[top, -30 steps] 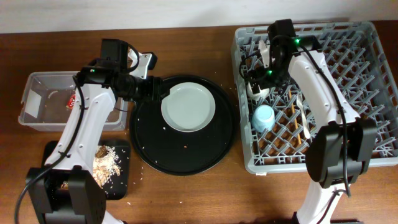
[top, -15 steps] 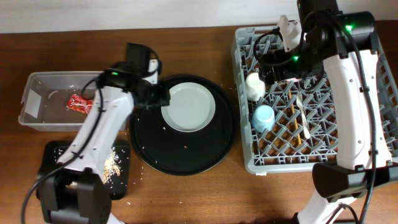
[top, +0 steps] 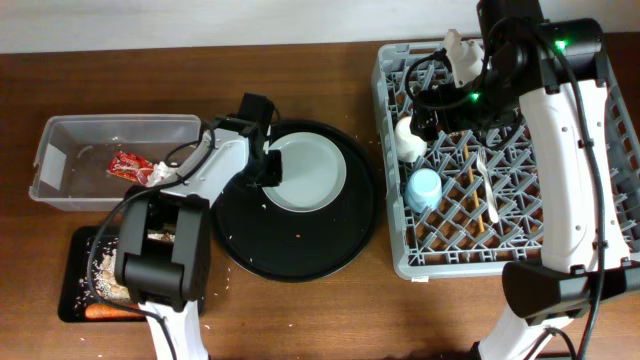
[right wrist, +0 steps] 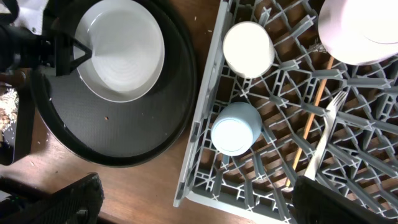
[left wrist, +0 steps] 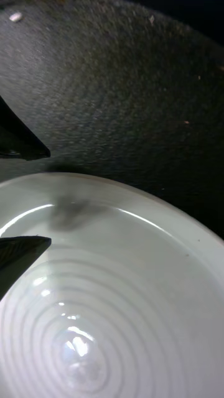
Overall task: Sort waste into correct bins and load items into the dishwasher rack
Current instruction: 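Grasp the white plate rim with the left gripper and tilt it up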
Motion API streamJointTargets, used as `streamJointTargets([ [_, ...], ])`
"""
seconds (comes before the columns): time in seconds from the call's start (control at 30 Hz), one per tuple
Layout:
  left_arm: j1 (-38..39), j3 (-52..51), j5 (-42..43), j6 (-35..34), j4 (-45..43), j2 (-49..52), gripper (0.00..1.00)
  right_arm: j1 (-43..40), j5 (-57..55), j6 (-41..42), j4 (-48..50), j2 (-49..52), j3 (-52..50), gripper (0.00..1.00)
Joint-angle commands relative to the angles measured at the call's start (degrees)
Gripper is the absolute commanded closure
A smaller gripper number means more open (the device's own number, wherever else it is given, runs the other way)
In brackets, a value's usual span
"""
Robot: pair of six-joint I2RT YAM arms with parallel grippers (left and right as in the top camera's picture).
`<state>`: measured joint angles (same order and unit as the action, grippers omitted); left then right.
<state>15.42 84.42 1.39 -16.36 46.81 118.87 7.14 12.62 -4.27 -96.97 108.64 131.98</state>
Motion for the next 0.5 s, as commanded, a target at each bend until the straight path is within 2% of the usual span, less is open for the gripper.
streamJointTargets([
  [0.0,-0.2,-0.2,-0.7,-0.8,-0.9,3.0,0.61,0.3,0.7,0.5,-0.3,0.4,-0.2,0.02],
  [0.03,-0.2,-0.2,-0.7,-0.8,-0.9,3.4,0.67,0.3,0.7,0.5,-0.3,0.4,-0.2,0.02],
  [0.07,-0.1,-0.2,-0.7,-0.8,-0.9,3.4,0.96,0.3,0.7,0.5,-0.3,0.4,-0.2,0.02],
  [0.1,-0.2,0.0,-0.7,-0.8,-0.9,3.4,1.0,0.3,0.7,0.5,-0.3,0.4,-0.2,0.01],
  [0.3,-1.0,4.5,-0.8,-0.7,2.2,-1.3,1.0,0.3,0.7,0.5,-0.3,0.4,-0.2,0.01],
  [0.47,-1.0,11.2,-0.2,-0.8,10.3,-13.9,1.0,0.3,1.1,0.5,-0.3,0.4,-0.2,0.01],
])
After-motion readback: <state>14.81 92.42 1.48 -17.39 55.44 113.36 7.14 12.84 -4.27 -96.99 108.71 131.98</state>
